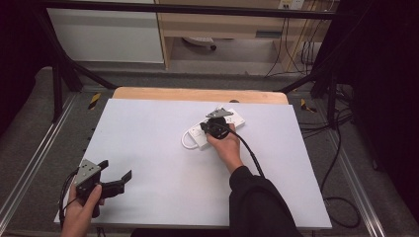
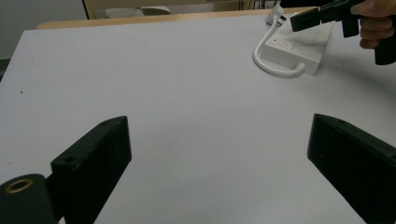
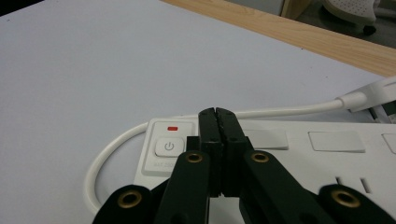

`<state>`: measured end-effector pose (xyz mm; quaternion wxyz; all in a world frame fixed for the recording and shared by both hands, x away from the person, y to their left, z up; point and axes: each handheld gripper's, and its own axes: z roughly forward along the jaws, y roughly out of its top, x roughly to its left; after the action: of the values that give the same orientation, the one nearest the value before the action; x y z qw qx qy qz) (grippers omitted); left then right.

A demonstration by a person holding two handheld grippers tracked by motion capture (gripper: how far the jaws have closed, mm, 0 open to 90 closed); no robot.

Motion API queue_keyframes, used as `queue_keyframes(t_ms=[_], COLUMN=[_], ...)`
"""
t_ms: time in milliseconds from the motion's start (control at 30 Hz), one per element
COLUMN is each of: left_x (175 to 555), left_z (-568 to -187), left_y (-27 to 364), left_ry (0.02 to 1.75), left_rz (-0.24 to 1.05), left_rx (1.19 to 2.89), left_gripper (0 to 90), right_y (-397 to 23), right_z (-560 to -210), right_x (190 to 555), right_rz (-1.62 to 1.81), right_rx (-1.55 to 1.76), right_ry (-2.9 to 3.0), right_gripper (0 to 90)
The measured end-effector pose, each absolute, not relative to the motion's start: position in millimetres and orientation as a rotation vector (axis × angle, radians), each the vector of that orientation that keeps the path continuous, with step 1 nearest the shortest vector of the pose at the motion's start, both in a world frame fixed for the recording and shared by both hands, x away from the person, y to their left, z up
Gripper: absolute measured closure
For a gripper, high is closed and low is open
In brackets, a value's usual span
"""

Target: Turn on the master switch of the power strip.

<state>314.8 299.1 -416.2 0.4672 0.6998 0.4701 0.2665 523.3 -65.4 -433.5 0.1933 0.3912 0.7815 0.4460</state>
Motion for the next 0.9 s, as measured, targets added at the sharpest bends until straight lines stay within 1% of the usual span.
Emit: queue_keyframes(t_ms=[900], left_x=[314.5], left_z=[-415.9], left_y=[299.5], left_ry=[1.145], left_rz=[0.655], left_rx=[1.720], left_gripper=[6.2], right_y=[-45.0], right_z=[-437.3], right_x=[519.4], right_rz=[1.247], right_rx=[1.062], right_ry=[2.232], right_gripper=[90.0])
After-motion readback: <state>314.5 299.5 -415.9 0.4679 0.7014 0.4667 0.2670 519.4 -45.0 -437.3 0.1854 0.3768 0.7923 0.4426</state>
